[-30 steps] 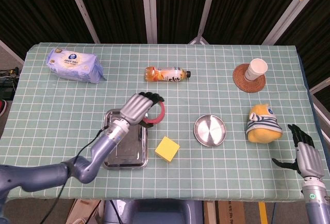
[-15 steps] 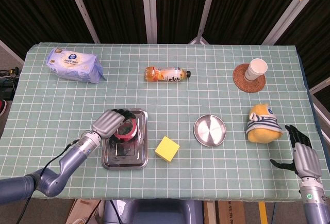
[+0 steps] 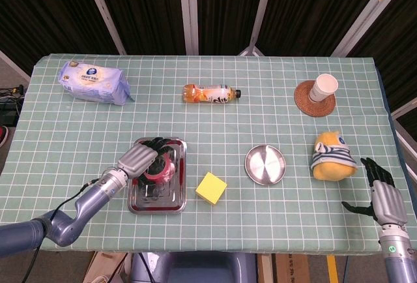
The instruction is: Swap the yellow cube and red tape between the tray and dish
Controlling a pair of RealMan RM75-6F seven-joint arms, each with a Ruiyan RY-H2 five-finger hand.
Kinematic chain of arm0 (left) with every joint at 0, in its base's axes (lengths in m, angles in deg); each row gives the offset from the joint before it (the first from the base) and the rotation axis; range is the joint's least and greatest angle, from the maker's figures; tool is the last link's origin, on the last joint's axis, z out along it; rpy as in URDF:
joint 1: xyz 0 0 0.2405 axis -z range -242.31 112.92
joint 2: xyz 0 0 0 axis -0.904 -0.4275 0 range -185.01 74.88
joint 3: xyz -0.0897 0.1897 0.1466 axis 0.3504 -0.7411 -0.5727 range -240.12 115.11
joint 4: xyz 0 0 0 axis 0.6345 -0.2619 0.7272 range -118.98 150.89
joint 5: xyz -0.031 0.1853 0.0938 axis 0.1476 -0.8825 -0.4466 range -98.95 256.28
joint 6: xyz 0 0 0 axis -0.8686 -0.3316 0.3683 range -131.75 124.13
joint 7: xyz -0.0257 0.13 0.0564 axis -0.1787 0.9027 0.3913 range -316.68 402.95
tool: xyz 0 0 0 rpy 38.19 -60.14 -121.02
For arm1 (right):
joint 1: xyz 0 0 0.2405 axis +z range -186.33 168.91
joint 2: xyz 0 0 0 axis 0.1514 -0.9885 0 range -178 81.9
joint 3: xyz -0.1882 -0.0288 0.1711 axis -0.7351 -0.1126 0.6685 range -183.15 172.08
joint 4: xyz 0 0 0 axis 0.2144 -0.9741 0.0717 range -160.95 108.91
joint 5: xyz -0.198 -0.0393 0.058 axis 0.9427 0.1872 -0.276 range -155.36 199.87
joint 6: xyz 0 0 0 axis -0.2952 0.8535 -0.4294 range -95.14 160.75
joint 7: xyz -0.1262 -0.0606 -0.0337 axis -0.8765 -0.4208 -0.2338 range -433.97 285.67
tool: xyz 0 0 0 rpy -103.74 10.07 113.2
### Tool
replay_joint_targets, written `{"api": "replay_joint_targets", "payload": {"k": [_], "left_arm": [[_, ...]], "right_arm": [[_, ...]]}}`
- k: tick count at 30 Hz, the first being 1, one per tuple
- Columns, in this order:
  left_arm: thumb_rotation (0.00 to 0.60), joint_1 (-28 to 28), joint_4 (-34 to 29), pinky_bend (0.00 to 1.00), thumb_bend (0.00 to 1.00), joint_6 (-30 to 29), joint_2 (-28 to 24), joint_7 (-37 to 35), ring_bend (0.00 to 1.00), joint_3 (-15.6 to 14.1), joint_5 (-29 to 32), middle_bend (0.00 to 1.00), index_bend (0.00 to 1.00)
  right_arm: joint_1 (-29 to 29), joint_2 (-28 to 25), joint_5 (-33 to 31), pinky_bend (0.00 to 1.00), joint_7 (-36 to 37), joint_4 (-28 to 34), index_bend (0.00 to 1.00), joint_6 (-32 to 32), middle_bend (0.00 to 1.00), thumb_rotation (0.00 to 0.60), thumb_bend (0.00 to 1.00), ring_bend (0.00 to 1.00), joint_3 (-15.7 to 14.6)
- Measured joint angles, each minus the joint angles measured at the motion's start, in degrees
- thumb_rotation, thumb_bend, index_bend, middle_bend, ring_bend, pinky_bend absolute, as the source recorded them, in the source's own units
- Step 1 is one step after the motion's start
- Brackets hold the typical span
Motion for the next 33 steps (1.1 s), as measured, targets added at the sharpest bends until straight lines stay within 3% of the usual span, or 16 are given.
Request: {"api": "replay_joint_targets", "payload": {"k": [8,11,15,21,24,29,33], "left_arm": [[0.600,-1.47,-10.64,0.14,0.00,-3.01,-9.16,1.82,0.00,0.61,-0.05,0.00,0.10],[0.600,-3.86,-13.40,0.14,0.00,-8.21,-11.77,1.72,0.00,0.50,-2.34,0.00,0.10],[0.600,-9.72,-15.14,0.14,0.00,-20.39,-13.58,1.90,0.00,-0.53,-7.29,0.00,0.10],[0.600,-22.63,-13.34,0.14,0.00,-40.50,-14.31,0.28,0.00,-4.28,-15.72,0.00,0.11],[0.600,-28.73,-9.81,0.14,0.00,-47.24,-13.44,-2.74,0.00,-5.93,-18.58,0.00,0.11],[0.600,-31.69,-6.55,0.14,0.00,-48.86,-12.26,-9.94,0.00,-7.92,-20.30,0.00,0.11],[0.600,-32.58,-5.41,0.14,0.00,-48.52,-11.69,-9.70,0.00,-8.09,-21.00,0.00,0.11]], "right_arm": [[0.34,-0.20,1.82,0.00,0.34,0.14,0.00,-0.57,0.00,0.600,0.00,0.00,-0.51],[1.00,0.19,3.98,0.00,1.10,0.36,0.00,-0.97,0.00,0.600,0.00,0.00,-0.70],[3.89,0.32,8.00,0.00,1.84,1.51,0.00,-4.11,0.00,0.600,0.00,0.00,-0.90],[11.68,-0.26,10.80,0.00,-1.80,7.62,0.00,-11.89,0.00,0.600,0.00,0.00,0.44],[15.80,-0.24,10.88,0.00,-4.98,10.82,0.00,-16.65,0.00,0.600,0.00,0.00,1.26],[23.13,1.36,10.27,0.00,-9.00,14.33,0.00,-24.06,0.00,0.600,0.00,0.00,2.55],[27.45,4.68,7.68,0.00,-12.84,14.10,0.00,-28.12,0.00,0.600,0.00,0.02,2.97]]}}
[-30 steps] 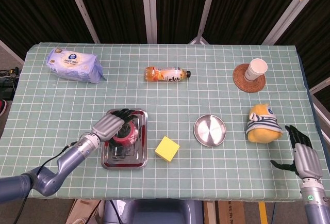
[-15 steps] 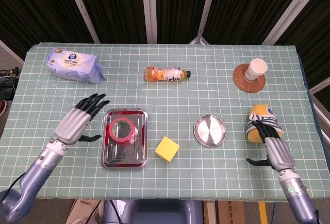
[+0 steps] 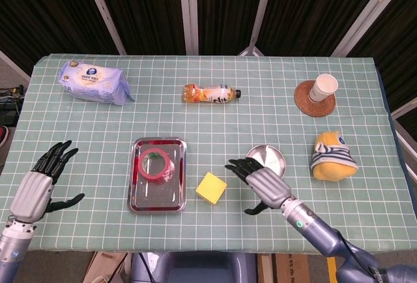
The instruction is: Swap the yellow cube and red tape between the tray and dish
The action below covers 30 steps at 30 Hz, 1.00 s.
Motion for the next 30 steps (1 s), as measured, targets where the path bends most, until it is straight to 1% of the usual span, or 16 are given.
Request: {"api": "replay_joint_targets", "payload": {"k": [3,8,14,16,19,21,30], "left_arm": [[0.600,-0.69,0.53,0.14,0.00,-0.06,0.51,0.54,0.00,0.43,-0.22,0.00,0.11],[0.600,-1.74,1.46,0.14,0.00,-0.99,1.47,0.17,0.00,2.00,-0.30,0.00,0.11],[0.600,-2.42,1.62,0.14,0.01,-0.73,1.34,-1.12,0.00,3.12,0.25,0.00,0.11],[0.600,-2.61,1.58,0.14,0.02,-0.51,1.31,-1.35,0.00,3.56,0.62,0.00,0.11],[0.600,-2.82,1.54,0.14,0.02,-0.28,1.38,-1.50,0.00,4.05,0.77,0.00,0.11],[0.600,-2.92,1.55,0.14,0.02,-0.10,1.50,-1.63,0.00,4.34,0.85,0.00,0.11],[0.600,-3.51,1.46,0.15,0.02,0.31,1.58,-2.13,0.00,5.30,1.05,0.00,0.11]], "right_arm": [[2.57,3.29,-2.60,0.00,-2.37,-1.42,0.00,-1.62,0.00,0.600,0.00,0.04,0.06],[5.46,9.19,-6.52,0.00,-6.31,-5.06,0.00,-1.94,0.00,0.600,0.00,0.05,-0.15],[8.22,13.25,-9.52,0.00,-8.33,-8.56,0.00,-1.73,0.01,0.600,0.00,0.06,-0.65],[8.73,13.94,-10.01,0.00,-8.37,-9.31,0.00,-1.69,0.03,0.600,0.00,0.09,-0.75],[9.38,14.93,-10.71,0.00,-8.37,-10.52,0.02,-1.47,0.10,0.600,0.00,0.18,-0.83],[9.66,15.55,-10.96,0.00,-8.44,-11.25,0.04,-0.91,0.13,0.600,0.00,0.22,-0.89],[10.72,17.34,-11.00,0.00,-8.97,-13.58,0.14,0.51,0.25,0.600,0.00,0.36,-1.85]]}}
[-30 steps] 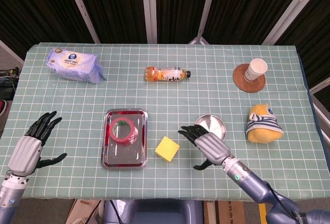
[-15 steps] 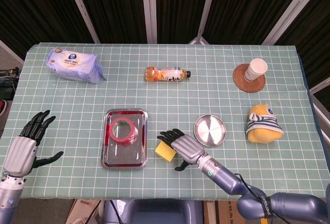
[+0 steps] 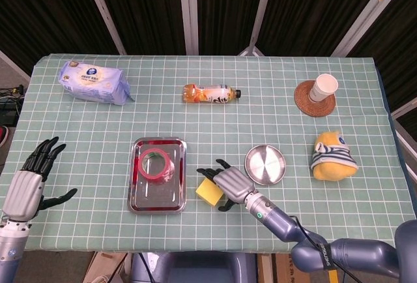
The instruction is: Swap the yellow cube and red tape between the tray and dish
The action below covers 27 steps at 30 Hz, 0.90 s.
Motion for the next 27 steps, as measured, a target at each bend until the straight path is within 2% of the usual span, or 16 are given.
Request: {"api": "replay_joint_targets", "payload": {"k": [11,19,27], "left_arm": [[0.600,-0.59,-0.29,0.15,0.02,0.34,0.02,-0.58,0.00,0.76,0.03,0.00,0.12],[0.600,-0.88,-0.40,0.15,0.02,0.70,0.06,-0.69,0.00,1.26,-0.05,0.00,0.12],[0.600,-1.18,-0.29,0.15,0.02,0.75,0.19,-0.43,0.00,1.91,0.05,0.00,0.12]], "right_arm": [[-0.75,0.78,3.05,0.09,1.48,-1.46,0.38,3.55,0.46,0.600,0.14,0.52,-0.80],[-2.03,-1.20,5.10,0.09,3.16,-0.40,0.39,5.78,0.46,0.600,0.15,0.52,-1.44],[-3.40,-7.33,3.99,0.09,6.92,0.44,0.39,7.75,0.46,0.600,0.15,0.52,0.84]]}}
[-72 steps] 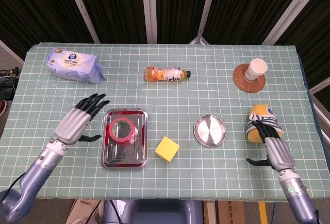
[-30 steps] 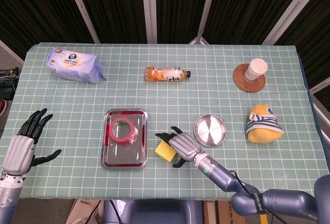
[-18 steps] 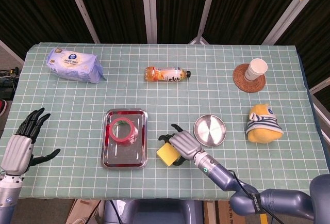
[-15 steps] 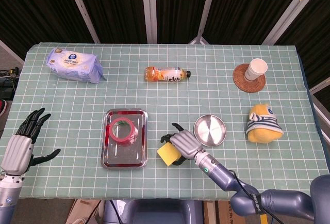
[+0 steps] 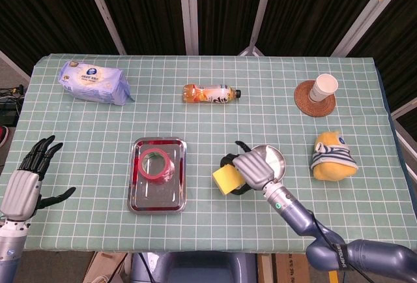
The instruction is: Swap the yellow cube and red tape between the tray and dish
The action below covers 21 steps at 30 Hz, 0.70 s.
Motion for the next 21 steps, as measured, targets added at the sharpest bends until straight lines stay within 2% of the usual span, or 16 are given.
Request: {"api": "replay_joint_targets", "payload": {"k": [8,14,21], "left_arm": [[0.600,-0.42,-0.10,0.15,0.02,-0.29,0.19,0.74,0.00,0.51,0.08,0.00,0.13],[0.600,-0.75,-0.19,0.16,0.02,-0.48,0.15,0.63,0.00,1.04,0.51,0.00,0.13],[0.600,-1.04,-0.39,0.16,0.02,-0.49,0.11,0.51,0.00,1.39,0.71,0.00,0.13]], "right_arm": [[-0.94,-7.26,-3.31,0.09,6.89,-2.55,0.39,-3.35,0.46,0.600,0.15,0.49,1.50],[-0.99,-8.21,-3.85,0.07,11.03,-5.85,0.39,-7.19,0.45,0.600,0.15,0.45,1.10],[-0.68,-6.80,-3.75,0.04,14.30,-11.39,0.34,-10.73,0.41,0.600,0.15,0.40,0.12]]}}
